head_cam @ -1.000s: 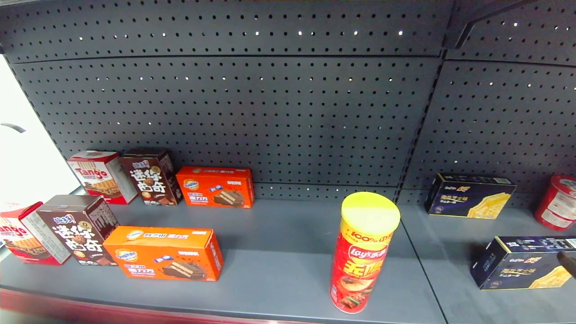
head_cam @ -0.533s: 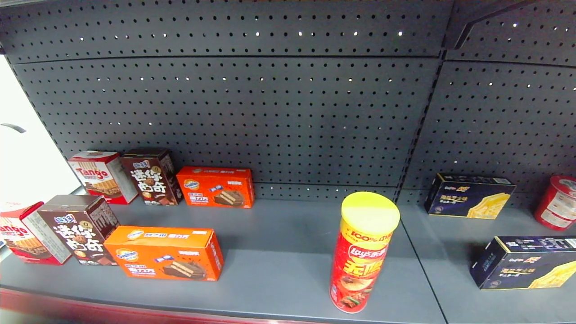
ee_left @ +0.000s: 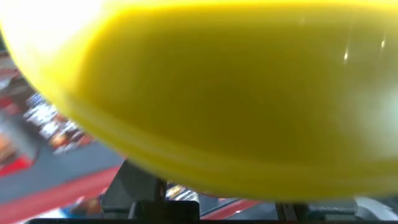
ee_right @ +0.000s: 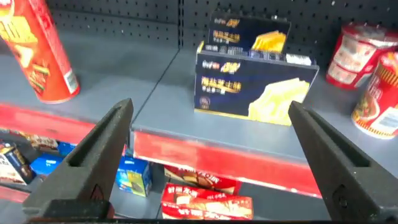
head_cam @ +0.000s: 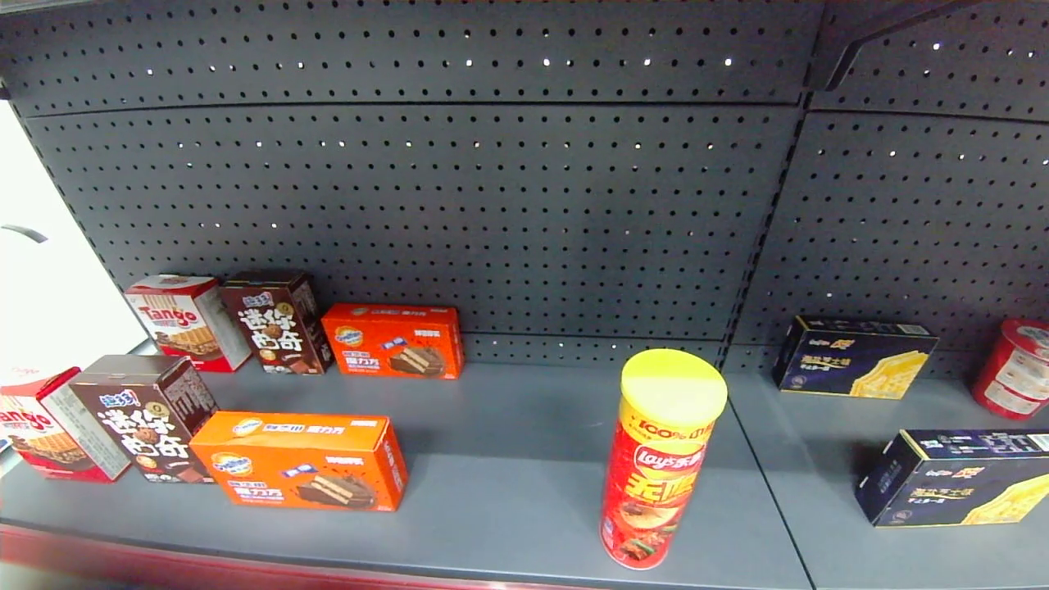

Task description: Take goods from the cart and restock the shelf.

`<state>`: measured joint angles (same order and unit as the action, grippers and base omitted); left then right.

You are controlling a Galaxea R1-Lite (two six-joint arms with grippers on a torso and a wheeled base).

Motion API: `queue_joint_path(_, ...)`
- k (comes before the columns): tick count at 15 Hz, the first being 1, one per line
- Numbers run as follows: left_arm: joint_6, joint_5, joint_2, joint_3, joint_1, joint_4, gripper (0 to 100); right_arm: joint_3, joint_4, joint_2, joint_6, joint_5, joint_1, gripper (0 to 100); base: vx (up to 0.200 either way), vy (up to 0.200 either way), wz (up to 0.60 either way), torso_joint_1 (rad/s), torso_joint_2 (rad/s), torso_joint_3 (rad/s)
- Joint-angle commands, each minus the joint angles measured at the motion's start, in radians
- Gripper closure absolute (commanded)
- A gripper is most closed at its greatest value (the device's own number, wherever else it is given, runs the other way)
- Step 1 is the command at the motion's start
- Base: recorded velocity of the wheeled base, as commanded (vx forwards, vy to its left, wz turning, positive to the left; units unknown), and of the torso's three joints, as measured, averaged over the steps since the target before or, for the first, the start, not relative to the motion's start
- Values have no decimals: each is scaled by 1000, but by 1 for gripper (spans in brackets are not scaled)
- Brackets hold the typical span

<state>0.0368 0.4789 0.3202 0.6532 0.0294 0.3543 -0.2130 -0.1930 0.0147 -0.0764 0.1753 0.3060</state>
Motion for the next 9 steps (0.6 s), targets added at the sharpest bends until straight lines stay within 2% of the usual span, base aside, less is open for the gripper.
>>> queue_joint_path(1,0,58,166,20,1,-92,100,57,7,-15,-20,26,2,0,0,0,0,0,0,0)
queue_joint_path(2,0,61,191,22,1,-116,100,69,12,-15,-17,36,2,0,0,0,0,0,0,0)
queue_joint_path(3,2,66,252,22,9,-181,100,110,41,-15,-17,62,2,0,0,0,0,0,0,0)
queue_joint_path(5,0,61,319,23,78,-247,100,135,90,-15,-22,69,2,0,0,0,0,0,0,0)
queue_joint_path(6,0,61,324,23,83,-250,100,135,92,-15,-22,64,2,0,0,0,0,0,0,0)
queue_joint_path(7,0,61,364,26,121,-274,100,138,96,-15,-17,62,2,0,0,0,0,0,0,0)
queue_joint_path(9,0,63,390,26,153,-273,100,139,96,-15,-10,46,2,0,0,0,0,0,0,0)
